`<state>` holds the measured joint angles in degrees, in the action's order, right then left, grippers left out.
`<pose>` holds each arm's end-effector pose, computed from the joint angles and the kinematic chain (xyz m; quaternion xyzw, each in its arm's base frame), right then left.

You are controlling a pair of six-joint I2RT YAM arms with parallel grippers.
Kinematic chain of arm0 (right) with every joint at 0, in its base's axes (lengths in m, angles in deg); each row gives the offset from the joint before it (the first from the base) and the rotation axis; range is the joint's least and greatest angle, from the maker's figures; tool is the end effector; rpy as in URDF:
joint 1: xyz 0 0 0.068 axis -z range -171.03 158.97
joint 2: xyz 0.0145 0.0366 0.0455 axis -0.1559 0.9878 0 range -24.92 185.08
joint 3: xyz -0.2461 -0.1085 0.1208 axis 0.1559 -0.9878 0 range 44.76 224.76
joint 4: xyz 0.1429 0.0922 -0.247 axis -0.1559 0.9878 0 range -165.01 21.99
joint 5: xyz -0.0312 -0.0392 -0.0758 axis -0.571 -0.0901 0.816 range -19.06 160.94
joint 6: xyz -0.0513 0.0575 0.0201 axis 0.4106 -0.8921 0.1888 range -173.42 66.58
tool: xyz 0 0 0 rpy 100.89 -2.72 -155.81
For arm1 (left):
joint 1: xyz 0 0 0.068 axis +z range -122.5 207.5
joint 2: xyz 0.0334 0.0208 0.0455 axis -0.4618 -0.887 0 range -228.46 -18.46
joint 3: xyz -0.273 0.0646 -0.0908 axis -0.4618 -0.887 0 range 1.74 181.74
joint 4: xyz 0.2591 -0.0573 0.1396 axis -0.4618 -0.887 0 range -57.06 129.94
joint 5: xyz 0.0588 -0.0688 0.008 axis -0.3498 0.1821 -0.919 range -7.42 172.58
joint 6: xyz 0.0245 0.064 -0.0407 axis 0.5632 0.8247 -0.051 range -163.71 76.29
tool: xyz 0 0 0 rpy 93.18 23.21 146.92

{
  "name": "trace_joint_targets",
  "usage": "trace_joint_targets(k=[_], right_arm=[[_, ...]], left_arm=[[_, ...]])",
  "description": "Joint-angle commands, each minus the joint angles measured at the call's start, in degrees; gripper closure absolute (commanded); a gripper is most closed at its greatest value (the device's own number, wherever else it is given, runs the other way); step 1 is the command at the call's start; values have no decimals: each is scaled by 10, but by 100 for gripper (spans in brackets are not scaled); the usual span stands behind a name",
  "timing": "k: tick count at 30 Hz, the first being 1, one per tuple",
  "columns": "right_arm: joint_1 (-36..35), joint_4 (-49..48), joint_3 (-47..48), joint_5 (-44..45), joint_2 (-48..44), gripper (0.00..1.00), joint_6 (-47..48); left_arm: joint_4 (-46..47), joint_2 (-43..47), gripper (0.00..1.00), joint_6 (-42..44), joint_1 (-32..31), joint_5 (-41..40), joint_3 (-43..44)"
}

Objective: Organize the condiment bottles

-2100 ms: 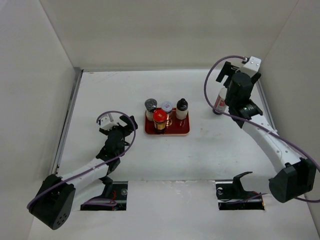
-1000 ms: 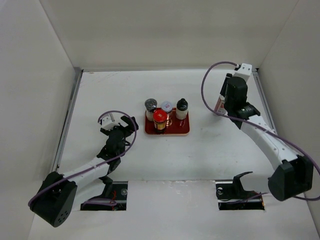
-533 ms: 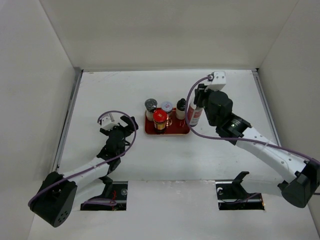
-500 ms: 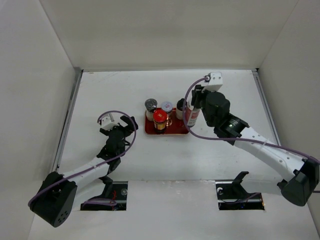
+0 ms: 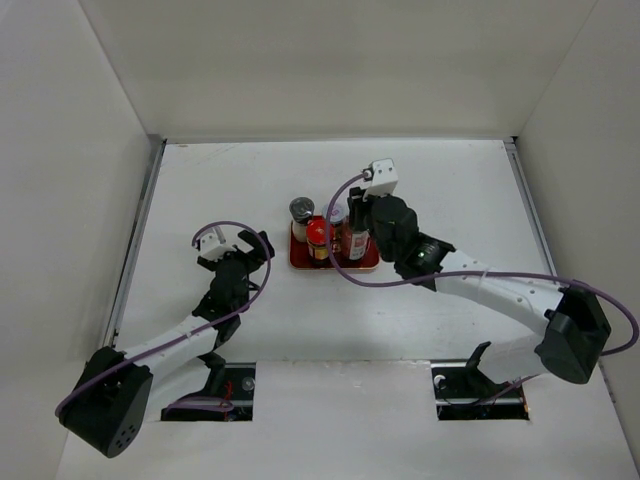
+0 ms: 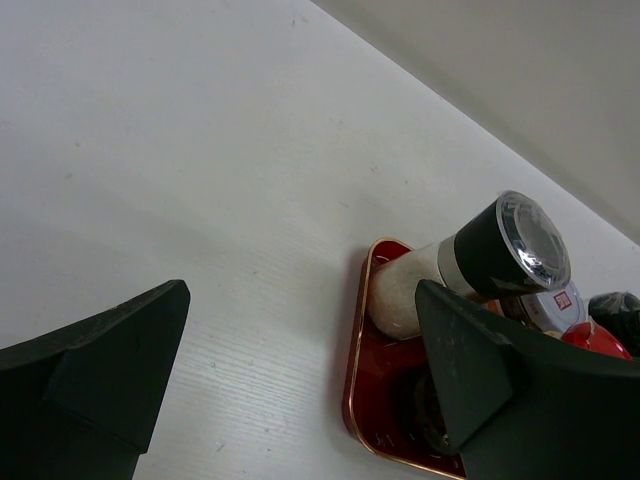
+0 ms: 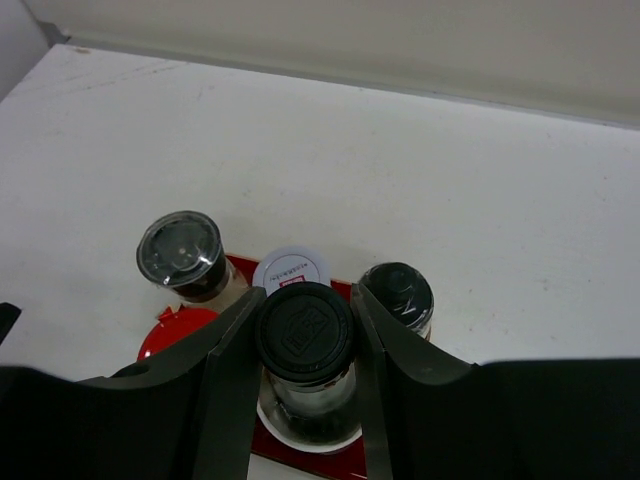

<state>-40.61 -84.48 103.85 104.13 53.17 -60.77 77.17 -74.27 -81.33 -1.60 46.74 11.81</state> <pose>0.2750 0.2650 0.3361 -0.0915 0.7489 0.1034 0.6481 0.2200 -0.0764 0.1688 -0.2538 0.7040 -0.1468 0.6469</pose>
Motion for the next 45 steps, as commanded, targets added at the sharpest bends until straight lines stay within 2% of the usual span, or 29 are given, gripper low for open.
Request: trace_joint_targets(k=[1,3,7,9,10,15,21,29,32,37,41,45], right_arm=[[-1,-123,-5,10,-7,71,9],[-1,-138,-29,12,-6,70,4],[-1,-156,-68,15,-9,61,-3],[-1,-158,-79,20,-15,46,-4],[-2,-158,-84,25,-23,34,-4],[-6,-158,-90,43,-65,0,-1],[-6,-164,-133,78,-161,0,-14],[35,-228,-346,175,-323,0,-130],[57,-193,-375,185,-316,0,-154],[56,-106,-369,201,-273,0,-251],[52,-118,-390,175,-261,0,-288],[63,-142,-400,136,-253,0,-290]], left_arm=[[35,4,0,-4,7,-3,-1],[36,6,0,-4,2,-5,-1],[36,0,0,-4,8,-3,0],[37,-1,0,-3,4,-2,2],[37,-3,0,-3,4,-5,3],[31,-6,0,-1,11,-2,7],[29,-8,0,-1,19,-4,9],[-1,-27,0,4,12,23,41],[-58,-32,0,6,16,18,70],[-222,-61,0,-17,44,8,135],[-315,-41,0,-23,37,11,175],[-353,-16,0,-18,23,1,198]])
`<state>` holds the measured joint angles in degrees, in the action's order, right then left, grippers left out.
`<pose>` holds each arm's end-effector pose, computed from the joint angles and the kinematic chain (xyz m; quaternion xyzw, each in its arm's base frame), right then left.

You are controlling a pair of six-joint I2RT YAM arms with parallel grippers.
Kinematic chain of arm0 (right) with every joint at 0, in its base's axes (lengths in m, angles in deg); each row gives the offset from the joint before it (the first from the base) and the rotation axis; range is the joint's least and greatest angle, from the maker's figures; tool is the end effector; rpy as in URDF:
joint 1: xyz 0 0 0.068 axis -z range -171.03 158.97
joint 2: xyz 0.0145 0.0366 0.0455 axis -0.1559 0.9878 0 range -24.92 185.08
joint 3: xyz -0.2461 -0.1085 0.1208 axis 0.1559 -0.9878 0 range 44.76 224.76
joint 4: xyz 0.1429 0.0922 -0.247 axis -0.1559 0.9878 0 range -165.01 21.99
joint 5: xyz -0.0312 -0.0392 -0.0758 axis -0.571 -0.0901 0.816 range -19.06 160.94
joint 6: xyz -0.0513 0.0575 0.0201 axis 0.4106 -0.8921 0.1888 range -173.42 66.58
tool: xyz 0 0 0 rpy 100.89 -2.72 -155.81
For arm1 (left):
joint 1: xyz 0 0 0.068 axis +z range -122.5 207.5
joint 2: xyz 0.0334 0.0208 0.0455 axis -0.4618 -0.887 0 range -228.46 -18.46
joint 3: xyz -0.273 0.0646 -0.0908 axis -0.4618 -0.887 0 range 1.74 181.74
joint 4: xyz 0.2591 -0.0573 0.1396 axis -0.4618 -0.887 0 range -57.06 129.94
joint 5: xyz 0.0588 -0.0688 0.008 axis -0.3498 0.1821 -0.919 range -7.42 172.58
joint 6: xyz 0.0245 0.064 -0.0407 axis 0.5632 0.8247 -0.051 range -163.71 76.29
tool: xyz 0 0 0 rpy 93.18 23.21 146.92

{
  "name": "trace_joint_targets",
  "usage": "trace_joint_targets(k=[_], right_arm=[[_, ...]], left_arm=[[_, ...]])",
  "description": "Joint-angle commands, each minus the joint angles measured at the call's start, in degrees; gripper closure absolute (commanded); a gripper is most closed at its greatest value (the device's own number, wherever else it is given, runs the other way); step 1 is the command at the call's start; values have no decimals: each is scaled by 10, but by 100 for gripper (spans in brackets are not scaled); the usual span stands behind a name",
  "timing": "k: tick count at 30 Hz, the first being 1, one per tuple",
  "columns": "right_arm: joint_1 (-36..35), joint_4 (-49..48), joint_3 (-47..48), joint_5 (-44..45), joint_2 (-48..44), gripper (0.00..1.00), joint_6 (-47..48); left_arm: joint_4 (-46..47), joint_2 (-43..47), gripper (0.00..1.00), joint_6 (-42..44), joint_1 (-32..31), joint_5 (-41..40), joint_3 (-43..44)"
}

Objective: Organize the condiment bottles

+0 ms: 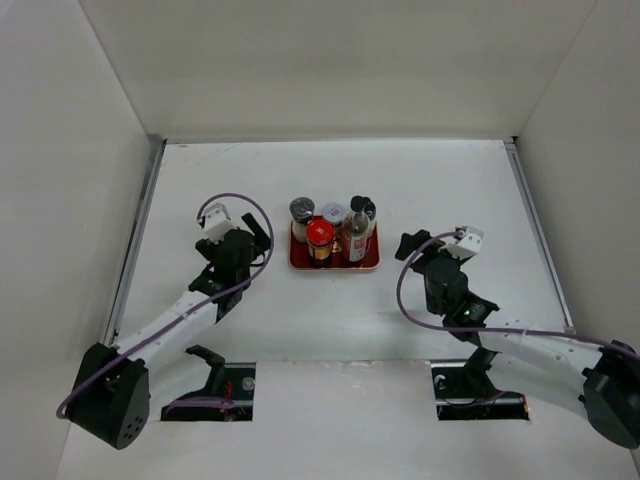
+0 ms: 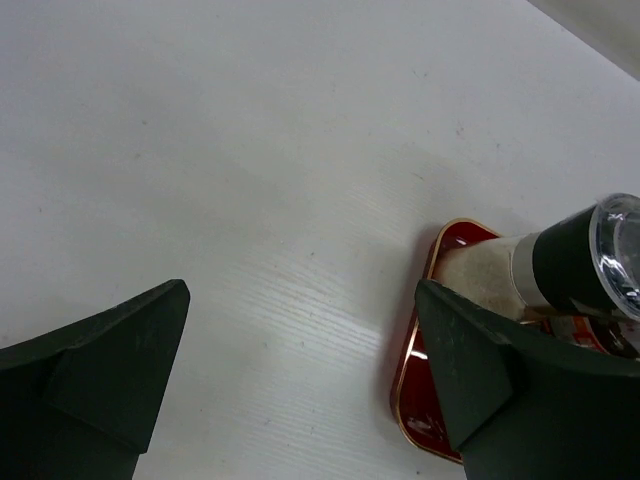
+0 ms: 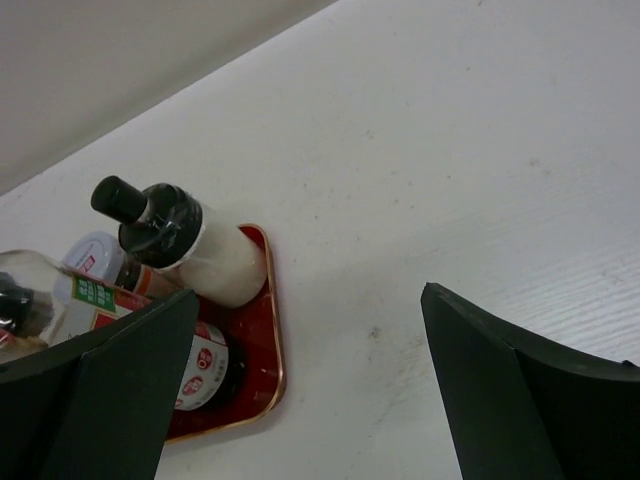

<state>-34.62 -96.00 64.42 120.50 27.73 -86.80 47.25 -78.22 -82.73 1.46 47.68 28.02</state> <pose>0.2056 0.1237 0.2117 0.1999 0.7262 0.1006 0.6500 0.2543 -0.0805 0.1962 -0.2490 0.7867 -0.0566 0.5621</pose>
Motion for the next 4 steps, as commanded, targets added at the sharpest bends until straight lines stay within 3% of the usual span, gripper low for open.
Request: trace_joint_targets(k=[1,4], right_arm=[[3,-36,-9,-32,5,0,-31],[3,-63,-20,-40,11,0,-31]], left_arm=[[-63,22,0,-3,-7,-11,46],[-99,7,0,0,-9,-11,80]])
